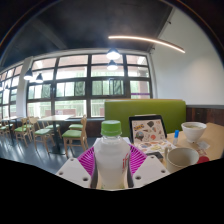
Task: Pour water
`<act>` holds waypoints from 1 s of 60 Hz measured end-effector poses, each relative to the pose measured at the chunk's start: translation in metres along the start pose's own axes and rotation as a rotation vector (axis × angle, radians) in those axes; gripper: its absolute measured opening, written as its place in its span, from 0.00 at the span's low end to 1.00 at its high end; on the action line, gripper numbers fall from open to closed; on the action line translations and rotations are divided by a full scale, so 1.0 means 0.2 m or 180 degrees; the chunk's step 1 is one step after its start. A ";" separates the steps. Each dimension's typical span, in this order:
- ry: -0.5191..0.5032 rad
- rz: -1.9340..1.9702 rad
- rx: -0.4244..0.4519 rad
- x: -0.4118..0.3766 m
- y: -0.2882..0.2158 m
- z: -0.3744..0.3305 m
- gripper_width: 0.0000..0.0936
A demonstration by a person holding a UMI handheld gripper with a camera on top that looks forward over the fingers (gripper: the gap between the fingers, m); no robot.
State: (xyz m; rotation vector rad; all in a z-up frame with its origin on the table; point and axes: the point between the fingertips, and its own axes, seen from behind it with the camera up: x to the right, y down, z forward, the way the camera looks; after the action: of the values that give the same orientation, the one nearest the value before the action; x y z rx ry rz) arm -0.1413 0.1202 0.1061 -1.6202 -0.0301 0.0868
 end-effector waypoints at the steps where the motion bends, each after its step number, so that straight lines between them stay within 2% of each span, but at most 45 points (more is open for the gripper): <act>1: 0.0002 0.0029 -0.0007 0.00 0.00 0.00 0.43; 4: -0.0023 0.0119 -0.0060 0.02 0.01 0.01 0.40; 9: -0.0297 0.0534 -0.0194 -0.08 -0.04 -0.05 0.40; 12: -0.0350 0.0833 -0.0207 -0.02 -0.08 -0.02 0.40; 23: -0.0534 0.2678 0.0076 0.21 -0.39 -0.12 0.41; 34: -0.0647 0.4993 0.0073 0.50 -0.38 -0.13 0.40; 43: -0.0962 0.6426 -0.0146 0.53 -0.33 -0.14 0.40; 49: -0.0923 0.6874 -0.0065 0.59 -0.31 -0.20 0.42; 50: -0.0777 0.6953 -0.0054 0.57 -0.34 -0.20 0.42; 60: -0.0760 0.7166 -0.0033 0.57 -0.34 -0.23 0.42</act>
State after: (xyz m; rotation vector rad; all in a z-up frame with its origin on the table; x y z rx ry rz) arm -0.0228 0.0871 0.1723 -0.8666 1.5771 1.9172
